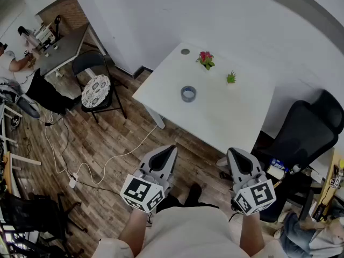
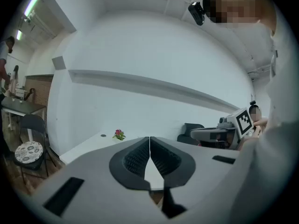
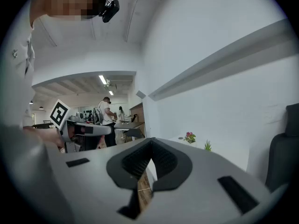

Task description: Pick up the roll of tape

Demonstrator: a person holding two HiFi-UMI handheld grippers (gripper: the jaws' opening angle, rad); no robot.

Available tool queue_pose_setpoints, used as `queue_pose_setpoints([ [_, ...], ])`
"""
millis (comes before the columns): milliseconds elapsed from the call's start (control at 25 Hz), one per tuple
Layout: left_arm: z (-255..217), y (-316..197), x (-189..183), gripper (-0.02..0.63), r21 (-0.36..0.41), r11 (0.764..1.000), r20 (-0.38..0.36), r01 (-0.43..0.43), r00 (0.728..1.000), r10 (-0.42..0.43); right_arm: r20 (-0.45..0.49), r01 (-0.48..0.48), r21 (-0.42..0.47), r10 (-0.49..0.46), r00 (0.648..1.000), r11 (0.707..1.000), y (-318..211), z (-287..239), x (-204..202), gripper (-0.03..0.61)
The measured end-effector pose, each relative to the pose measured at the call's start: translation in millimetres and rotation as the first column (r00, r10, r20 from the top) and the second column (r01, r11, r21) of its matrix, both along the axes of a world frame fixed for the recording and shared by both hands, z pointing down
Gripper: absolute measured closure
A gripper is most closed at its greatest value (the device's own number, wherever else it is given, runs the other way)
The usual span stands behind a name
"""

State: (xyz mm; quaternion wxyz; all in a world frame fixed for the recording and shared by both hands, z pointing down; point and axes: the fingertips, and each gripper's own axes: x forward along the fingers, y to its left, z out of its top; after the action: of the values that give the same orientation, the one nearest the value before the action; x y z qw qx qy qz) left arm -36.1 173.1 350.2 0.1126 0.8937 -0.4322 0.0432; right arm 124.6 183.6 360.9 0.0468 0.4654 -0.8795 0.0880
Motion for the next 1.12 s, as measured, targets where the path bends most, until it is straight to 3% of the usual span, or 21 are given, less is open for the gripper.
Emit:
queue_pose_setpoints([
  [280,1.1,12.4,1.2,0.592,0.004,1.0,0.009,0.013,1.0,-0.013,-0.016,-0.003,0.013,0.003,1.0,1.0,11.0,-2.1,6.0,0.575],
  [480,-0.2,17.8,0.0,0.592,0.01,1.0,0.009,0.026,1.0,-0.026,0.032,0.021,0.054,-0.023,0.999,0.998,21.1,-9.8,4.2,0.574],
  [1120,9.9,26.1,-11.2,0.592,-0.008,0.999,0.011,0.05,0.999,-0.05,0.061,0.023,-0.01,-0.023,0.998,1.0,24.9,4.6,-1.7,0.572],
])
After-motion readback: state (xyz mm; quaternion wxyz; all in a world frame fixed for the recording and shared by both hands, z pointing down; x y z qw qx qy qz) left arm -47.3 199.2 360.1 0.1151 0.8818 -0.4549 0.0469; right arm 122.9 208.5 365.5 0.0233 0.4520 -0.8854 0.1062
